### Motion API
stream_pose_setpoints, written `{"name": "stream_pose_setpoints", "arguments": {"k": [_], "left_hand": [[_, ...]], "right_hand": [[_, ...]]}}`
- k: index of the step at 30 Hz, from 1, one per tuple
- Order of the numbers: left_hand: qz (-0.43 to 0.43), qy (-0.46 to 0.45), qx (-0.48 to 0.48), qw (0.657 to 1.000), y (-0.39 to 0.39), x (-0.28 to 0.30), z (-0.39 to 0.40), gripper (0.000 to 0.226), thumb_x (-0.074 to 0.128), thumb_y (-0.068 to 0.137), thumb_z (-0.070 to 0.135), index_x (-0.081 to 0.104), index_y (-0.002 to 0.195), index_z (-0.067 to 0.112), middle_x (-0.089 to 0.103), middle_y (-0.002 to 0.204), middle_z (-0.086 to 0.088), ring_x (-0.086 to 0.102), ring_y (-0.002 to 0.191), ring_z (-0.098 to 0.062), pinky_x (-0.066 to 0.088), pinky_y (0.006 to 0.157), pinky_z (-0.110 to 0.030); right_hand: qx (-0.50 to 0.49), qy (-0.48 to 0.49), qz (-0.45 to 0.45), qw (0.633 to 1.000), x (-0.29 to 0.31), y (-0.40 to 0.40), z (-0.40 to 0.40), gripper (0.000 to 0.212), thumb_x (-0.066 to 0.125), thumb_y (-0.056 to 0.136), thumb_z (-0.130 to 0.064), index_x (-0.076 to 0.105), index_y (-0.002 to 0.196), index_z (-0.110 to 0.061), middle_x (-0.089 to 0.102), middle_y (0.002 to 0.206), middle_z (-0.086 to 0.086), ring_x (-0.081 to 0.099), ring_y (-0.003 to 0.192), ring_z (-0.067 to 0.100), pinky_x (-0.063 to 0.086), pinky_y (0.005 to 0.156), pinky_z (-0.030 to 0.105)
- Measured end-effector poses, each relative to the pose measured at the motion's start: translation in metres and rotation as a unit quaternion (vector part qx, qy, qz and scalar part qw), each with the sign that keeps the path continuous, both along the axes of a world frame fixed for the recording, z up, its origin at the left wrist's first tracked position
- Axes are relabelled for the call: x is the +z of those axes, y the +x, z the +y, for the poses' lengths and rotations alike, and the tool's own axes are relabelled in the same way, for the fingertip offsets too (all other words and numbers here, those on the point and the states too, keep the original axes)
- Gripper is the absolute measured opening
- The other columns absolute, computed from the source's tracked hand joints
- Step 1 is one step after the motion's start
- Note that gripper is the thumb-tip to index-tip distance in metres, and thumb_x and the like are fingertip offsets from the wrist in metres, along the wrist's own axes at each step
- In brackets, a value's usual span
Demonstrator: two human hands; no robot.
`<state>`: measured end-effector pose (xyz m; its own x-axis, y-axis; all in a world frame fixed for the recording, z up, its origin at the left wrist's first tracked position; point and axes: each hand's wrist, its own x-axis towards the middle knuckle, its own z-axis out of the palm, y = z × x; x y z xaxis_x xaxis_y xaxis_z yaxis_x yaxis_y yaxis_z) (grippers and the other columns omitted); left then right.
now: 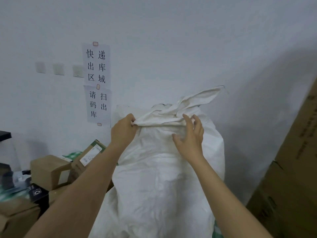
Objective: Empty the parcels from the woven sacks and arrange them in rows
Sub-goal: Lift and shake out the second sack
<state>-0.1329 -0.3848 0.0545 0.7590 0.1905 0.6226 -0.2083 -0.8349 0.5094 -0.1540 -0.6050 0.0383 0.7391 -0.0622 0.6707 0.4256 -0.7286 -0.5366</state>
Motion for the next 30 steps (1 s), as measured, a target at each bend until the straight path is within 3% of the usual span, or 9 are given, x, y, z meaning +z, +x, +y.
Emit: {"name": "stream_pose_setpoints", "arguments": {"k": [4,7,13,17,20,23,25,27,30], "left_hand": [[0.009,-0.047,-0.001,0.999,-0.001,-0.013,0.0,0.007,0.049,0.093,0.02,0.047,0.086,0.017,0.053,0.072,-0.003,0.05,0.072,-0.027,0.033,0.059,-0.032],[0.009,-0.077,0.008,0.997,-0.002,-0.021,-0.003,0.009,0.05,0.093,0.02,0.047,0.086,0.016,0.056,0.075,-0.005,0.05,0.071,-0.027,0.032,0.058,-0.032],[-0.009,-0.163,-0.026,0.986,-0.002,-0.041,-0.001,0.01,0.053,0.092,0.019,0.053,0.085,0.011,0.059,0.072,-0.008,0.054,0.068,-0.024,0.04,0.061,-0.033],[-0.03,-0.217,-0.067,0.973,-0.002,-0.049,-0.006,0.016,0.055,0.094,0.026,0.053,0.085,0.014,0.047,0.062,0.0,0.04,0.053,-0.004,0.033,0.053,-0.019],[-0.034,-0.214,-0.067,0.974,0.001,-0.062,-0.007,0.023,0.053,0.096,0.034,0.06,0.106,0.015,0.062,0.083,-0.009,0.054,0.072,-0.01,0.045,0.068,-0.024],[0.12,-0.208,-0.013,0.971,0.006,-0.083,-0.005,0.05,0.051,0.094,0.045,0.046,0.132,0.012,0.051,0.125,-0.018,0.05,0.116,-0.031,0.041,0.101,-0.044],[0.263,-0.191,-0.015,0.946,0.006,-0.097,-0.007,0.066,0.045,0.095,0.052,0.034,0.143,0.008,0.038,0.143,-0.019,0.038,0.132,-0.034,0.032,0.109,-0.042],[0.338,-0.19,-0.037,0.921,0.005,-0.109,-0.012,0.071,0.041,0.096,0.054,0.03,0.146,0.004,0.035,0.149,-0.018,0.035,0.136,-0.033,0.03,0.11,-0.039],[0.339,-0.197,-0.037,0.919,0.007,-0.116,-0.015,0.057,0.048,0.093,0.045,0.045,0.136,0.007,0.047,0.137,-0.017,0.047,0.123,-0.033,0.04,0.103,-0.039]], "right_hand": [[-0.026,-0.055,0.035,0.998,-0.035,-0.01,0.008,0.089,0.067,0.085,-0.041,0.01,0.153,-0.032,-0.005,0.16,0.006,-0.004,0.147,0.024,0.002,0.119,0.043],[-0.061,-0.086,0.081,0.991,-0.06,-0.012,0.013,0.091,0.061,0.086,-0.051,0.006,0.154,-0.028,-0.003,0.16,0.009,-0.002,0.147,0.027,-0.003,0.118,0.042],[-0.135,-0.181,0.007,0.974,-0.099,-0.009,0.007,0.064,0.037,0.088,-0.058,0.053,0.135,-0.018,0.053,0.134,0.01,0.046,0.122,0.028,0.023,0.106,0.039],[-0.168,-0.197,-0.03,0.966,-0.102,-0.003,0.004,0.052,0.044,0.087,-0.051,0.065,0.119,-0.017,0.061,0.115,0.007,0.054,0.103,0.027,0.026,0.092,0.036],[-0.187,-0.205,-0.023,0.96,-0.105,0.001,0.002,0.047,0.046,0.086,-0.048,0.068,0.11,-0.015,0.062,0.105,0.007,0.054,0.095,0.028,0.028,0.086,0.037],[-0.196,-0.203,-0.004,0.959,-0.109,0.007,-0.002,0.045,0.048,0.085,-0.046,0.068,0.106,-0.012,0.061,0.103,0.009,0.053,0.093,0.029,0.031,0.084,0.039],[-0.198,-0.205,0.009,0.959,-0.112,0.012,-0.005,0.045,0.048,0.083,-0.046,0.069,0.105,-0.011,0.061,0.102,0.009,0.053,0.092,0.029,0.033,0.084,0.04],[-0.202,-0.203,0.02,0.958,-0.112,0.016,-0.006,0.045,0.048,0.083,-0.045,0.069,0.104,-0.011,0.061,0.1,0.009,0.053,0.091,0.03,0.034,0.084,0.04],[-0.207,-0.194,0.025,0.959,-0.112,0.021,-0.009,0.047,0.045,0.082,-0.046,0.069,0.103,-0.011,0.06,0.1,0.008,0.052,0.091,0.029,0.034,0.085,0.04]]}}
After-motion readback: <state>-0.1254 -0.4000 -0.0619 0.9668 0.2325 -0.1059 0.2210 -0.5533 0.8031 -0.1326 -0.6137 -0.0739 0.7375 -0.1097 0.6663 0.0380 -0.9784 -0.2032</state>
